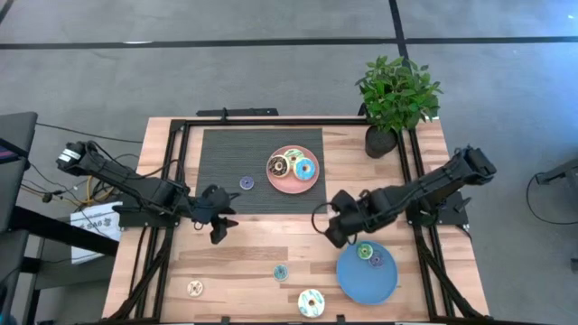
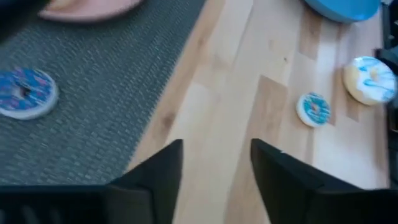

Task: Pick & Place donuts
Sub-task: Put the small white donut on the blue plate

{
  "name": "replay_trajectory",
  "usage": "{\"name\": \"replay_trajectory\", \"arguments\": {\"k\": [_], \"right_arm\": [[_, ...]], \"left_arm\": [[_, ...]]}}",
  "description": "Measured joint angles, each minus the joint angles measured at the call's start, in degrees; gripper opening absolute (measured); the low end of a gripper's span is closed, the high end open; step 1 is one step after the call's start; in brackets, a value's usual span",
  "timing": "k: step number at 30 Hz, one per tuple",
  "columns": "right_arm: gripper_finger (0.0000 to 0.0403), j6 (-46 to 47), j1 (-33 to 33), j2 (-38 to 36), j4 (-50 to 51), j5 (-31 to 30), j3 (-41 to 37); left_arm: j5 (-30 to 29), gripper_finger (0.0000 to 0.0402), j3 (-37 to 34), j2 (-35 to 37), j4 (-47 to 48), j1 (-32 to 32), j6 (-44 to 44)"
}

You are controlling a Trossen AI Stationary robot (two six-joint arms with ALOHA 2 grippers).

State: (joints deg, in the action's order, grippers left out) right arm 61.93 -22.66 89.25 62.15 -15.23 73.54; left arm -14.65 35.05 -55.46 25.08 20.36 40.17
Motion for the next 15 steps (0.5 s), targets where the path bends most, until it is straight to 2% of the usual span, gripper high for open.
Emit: {"name": "replay_trajectory", "arguments": {"k": [5, 10, 15], "right_arm": [[0.0004, 2.8, -2.2, 0.0, 2.4, -2.1, 0.0], [0.0001, -0.8, -2.8, 0.0, 4.2, -2.1, 0.0], [0.0, -9.8, -1.6, -1.1, 2.9, -0.8, -3.3]], "left_arm": [[-0.8, 0.0232, 0.1, 0.0, -0.5, 0.0, 5.9], [-2.6, 0.0233, 4.0, -2.0, 3.5, 1.1, 12.4], [-8.2, 0.0231, 12.9, -10.1, 10.2, 2.7, 17.1]]}}
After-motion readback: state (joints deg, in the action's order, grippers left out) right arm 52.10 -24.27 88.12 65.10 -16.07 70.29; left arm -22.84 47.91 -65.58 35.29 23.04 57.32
